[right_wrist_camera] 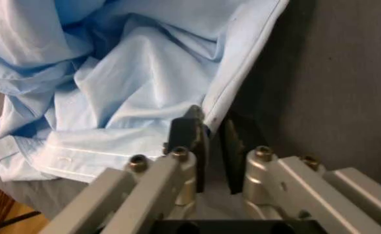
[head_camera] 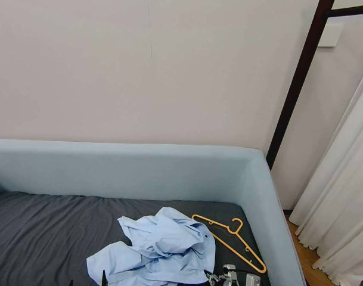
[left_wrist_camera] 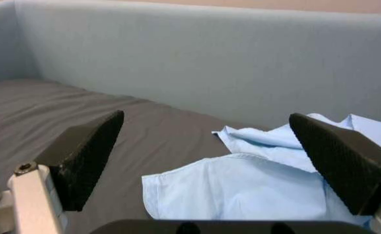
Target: Pick up the clothes from the sofa and hang them on the clothes hanger.
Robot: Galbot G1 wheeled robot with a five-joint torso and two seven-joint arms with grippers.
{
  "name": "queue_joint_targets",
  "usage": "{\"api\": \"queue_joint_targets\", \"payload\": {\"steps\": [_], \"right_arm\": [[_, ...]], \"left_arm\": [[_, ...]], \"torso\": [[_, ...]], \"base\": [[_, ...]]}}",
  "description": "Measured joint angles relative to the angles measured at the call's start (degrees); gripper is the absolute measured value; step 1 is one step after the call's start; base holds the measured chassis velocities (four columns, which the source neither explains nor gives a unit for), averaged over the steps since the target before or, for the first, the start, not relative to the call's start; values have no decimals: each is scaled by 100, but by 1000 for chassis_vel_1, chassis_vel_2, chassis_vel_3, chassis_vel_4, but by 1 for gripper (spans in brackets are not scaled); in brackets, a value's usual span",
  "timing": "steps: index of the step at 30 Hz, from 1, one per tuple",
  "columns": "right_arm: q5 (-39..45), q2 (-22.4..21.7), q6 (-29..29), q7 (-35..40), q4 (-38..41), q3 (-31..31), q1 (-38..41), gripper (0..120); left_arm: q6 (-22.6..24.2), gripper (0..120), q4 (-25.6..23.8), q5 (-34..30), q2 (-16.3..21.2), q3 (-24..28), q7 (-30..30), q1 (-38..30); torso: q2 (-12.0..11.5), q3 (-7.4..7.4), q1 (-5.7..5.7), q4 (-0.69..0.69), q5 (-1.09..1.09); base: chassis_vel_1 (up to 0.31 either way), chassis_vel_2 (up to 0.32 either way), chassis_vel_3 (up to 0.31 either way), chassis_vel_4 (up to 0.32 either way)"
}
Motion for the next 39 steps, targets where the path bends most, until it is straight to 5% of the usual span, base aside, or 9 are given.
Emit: {"api": "queue_joint_targets", "payload": {"steps": [3, 10, 24, 32, 39], "right_arm": [[-4, 1, 0, 10, 14, -18, 18, 1], [-104, -87, 78, 2, 141, -61, 55, 0], [-1602, -1571, 880, -220, 1414, 329, 346, 0], [-2438, -2170, 1905, -613, 1582, 406, 730, 0], [-2598, -2371, 2592, -995, 1524, 204, 1552, 0]], "left_arm": [[-3, 100, 9, 11, -16, 0, -4, -2], [-8, 100, -34, -12, 10, -27, -17, 5], [385, 100, -967, -28, 482, 167, -82, 17], [1211, 100, -2059, -589, 1249, 359, -179, -3], [2252, 100, -3263, -1920, 2418, 199, -420, -41]], "torso": [[0, 0, 0, 0, 0], [0, 0, 0, 1, 1], [0, 0, 0, 0, 1], [0, 0, 0, -2, 0], [-1, 1, 0, 0, 0]], "base": [[0, 0, 0, 0], [0, 0, 0, 0], [0, 0, 0, 0], [0, 0, 0, 0], [0, 0, 0, 0]]}}
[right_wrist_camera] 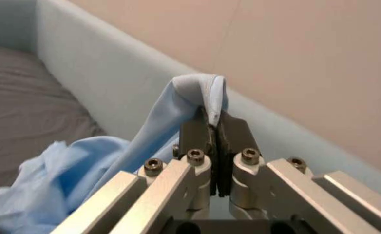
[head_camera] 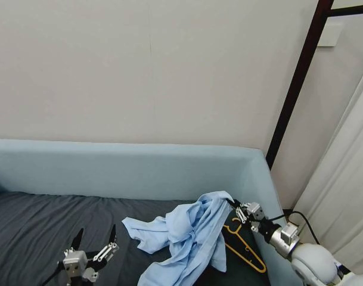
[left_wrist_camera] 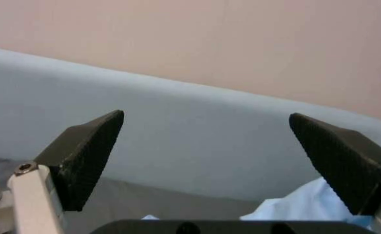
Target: Pick up the clothes from the sofa and hang them on the clothes hanger.
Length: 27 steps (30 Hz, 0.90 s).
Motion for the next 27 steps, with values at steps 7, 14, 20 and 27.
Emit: {"api": "queue_joint_targets", "payload": {"steps": [7, 14, 20, 27], "right_arm": [[35, -105, 337, -208, 39, 29, 223, 0], [57, -55, 502, -327, 45, -287, 530, 0], [130, -113, 498, -313, 174, -218, 484, 0], [208, -319, 464, -239, 459, 103, 146, 0]], "left_arm": [[485, 100, -410, -1029, 846, -216, -162, -383], [772, 100, 133, -2021, 1636, 147, -17, -1045], [790, 100, 1097, -2163, 1613, 1229, 199, -2037], [642, 100, 1909, -2736, 1792, 2813, 809, -3594]], "torso": [[0, 0, 0, 2, -1], [0, 0, 0, 9, 0], [0, 0, 0, -2, -1], [0, 0, 0, -1, 0]], "base": [[0, 0, 0, 0], [0, 0, 0, 0], [0, 0, 0, 0], [0, 0, 0, 0]]}}
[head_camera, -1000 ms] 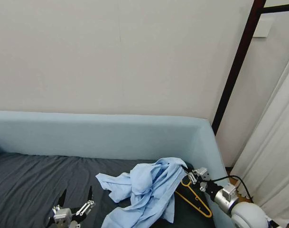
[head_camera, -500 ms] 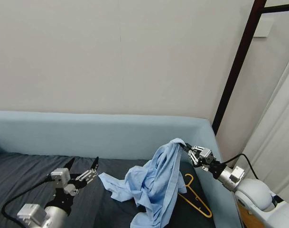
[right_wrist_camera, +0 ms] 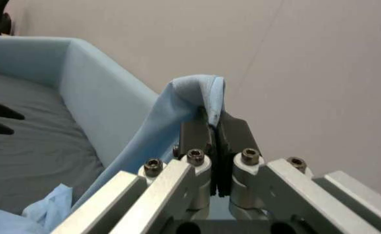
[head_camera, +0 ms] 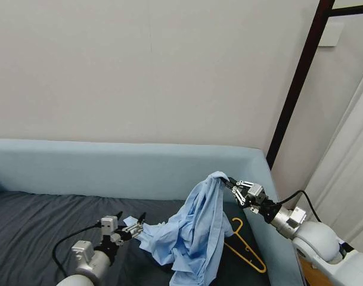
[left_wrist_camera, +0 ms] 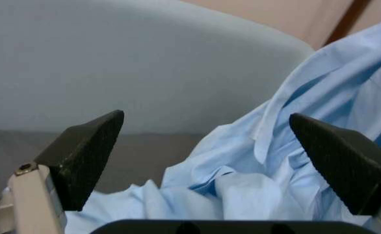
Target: Pick up the clothes from the sofa and hang them on the clothes hanger.
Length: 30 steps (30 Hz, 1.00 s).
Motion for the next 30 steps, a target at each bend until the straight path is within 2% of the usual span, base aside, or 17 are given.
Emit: {"api": "queue_joint_targets", "payload": {"steps": [2, 3, 5, 6, 10, 11, 15, 22, 30], "right_arm": [[7, -38, -7, 36, 62, 102, -112, 0], [7, -38, -7, 36, 62, 102, -112, 0], [8, -67, -11, 77, 131, 216, -258, 0], [8, -67, -11, 77, 131, 216, -258, 0], [-10, -123, 31, 77, 208, 362, -465, 0], [-10, -123, 31, 77, 208, 362, -465, 0], [-85, -189, 113, 38, 224, 377, -520, 0], [-81, -211, 143, 43, 236, 423, -576, 0], [-80, -142, 193, -11, 78, 357, -515, 0]], "left_arm": [[-133, 100, 301, -14, 78, 372, 277, -520], [-133, 100, 301, -14, 78, 372, 277, -520], [-292, 100, 693, -33, 53, 814, 576, -1057], [-292, 100, 693, -33, 53, 814, 576, -1057], [-503, 100, 1294, 2, -296, 1769, 999, -1724], [-503, 100, 1294, 2, -296, 1769, 999, -1724], [-762, 100, 2200, 347, -688, 2371, 1364, -2288], [-800, 100, 2841, 297, -1054, 2795, 1453, -2803], [-806, 97, 3302, 266, -1402, 2924, 1637, -3024]], "torso": [[0, 0, 0, 0, 2], [0, 0, 0, 0, 2], [0, 0, 0, 1, 2], [0, 0, 0, 1, 2], [0, 0, 0, 1, -1], [0, 0, 0, 1, -1], [0, 0, 0, 1, 0], [1, 0, 0, 2, 1], [0, 0, 0, 2, 0]], "base": [[0, 0, 0, 0], [0, 0, 0, 0], [0, 0, 0, 0], [0, 0, 0, 0], [0, 0, 0, 0], [0, 0, 0, 0], [0, 0, 0, 0], [0, 0, 0, 0], [0, 0, 0, 0]]}}
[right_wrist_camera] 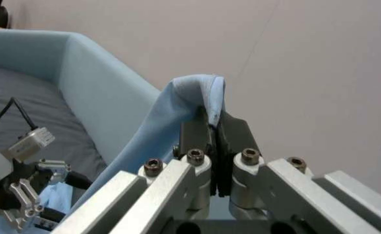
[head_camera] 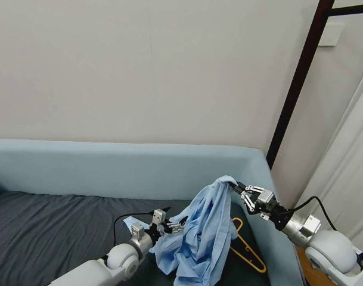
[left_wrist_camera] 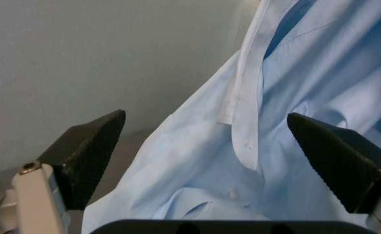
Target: Pick up the clothes from the sofa and hang them on the clothes hanger.
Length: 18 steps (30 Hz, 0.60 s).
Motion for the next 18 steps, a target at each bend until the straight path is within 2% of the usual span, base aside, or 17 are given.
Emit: {"api": "queue_joint_targets", "payload": {"steps": [3, 6, 7, 10, 12, 16, 18], "right_arm": [[12, 3, 13, -9, -27, -11, 12, 0], [60, -12, 15, -16, -34, -34, 76, 0], [60, -12, 15, -16, -34, -34, 76, 0], [122, -26, 15, -13, -50, -70, 149, 0], [131, -26, 15, -11, -59, -77, 158, 0], [144, -24, 22, -7, -98, -103, 176, 0], [144, -21, 28, -7, -110, -107, 180, 0]], "left_arm": [[0, 94, 122, -72, -72, 91, 44, -111], [85, 83, 293, -152, -203, 215, 154, -248], [85, 83, 293, -152, -203, 215, 154, -248], [168, 68, 435, -208, -321, 319, 285, -331], [191, 65, 467, -207, -349, 329, 317, -346], [238, 46, 660, -216, -501, 342, 376, -432], [240, 43, 688, -230, -525, 344, 376, -449]], "torso": [[0, 0, 0, -1, 0], [0, 0, 0, 0, 0], [0, 0, 0, 0, 0], [0, 0, 0, 0, 0], [0, 0, 0, 0, 0], [0, 0, 0, -1, 0], [1, 0, 0, -1, -1]], "base": [[0, 0, 0, 0], [0, 0, 0, 0], [0, 0, 0, 0], [0, 0, 0, 0], [0, 0, 0, 0], [0, 0, 0, 0], [0, 0, 0, 0]]}}
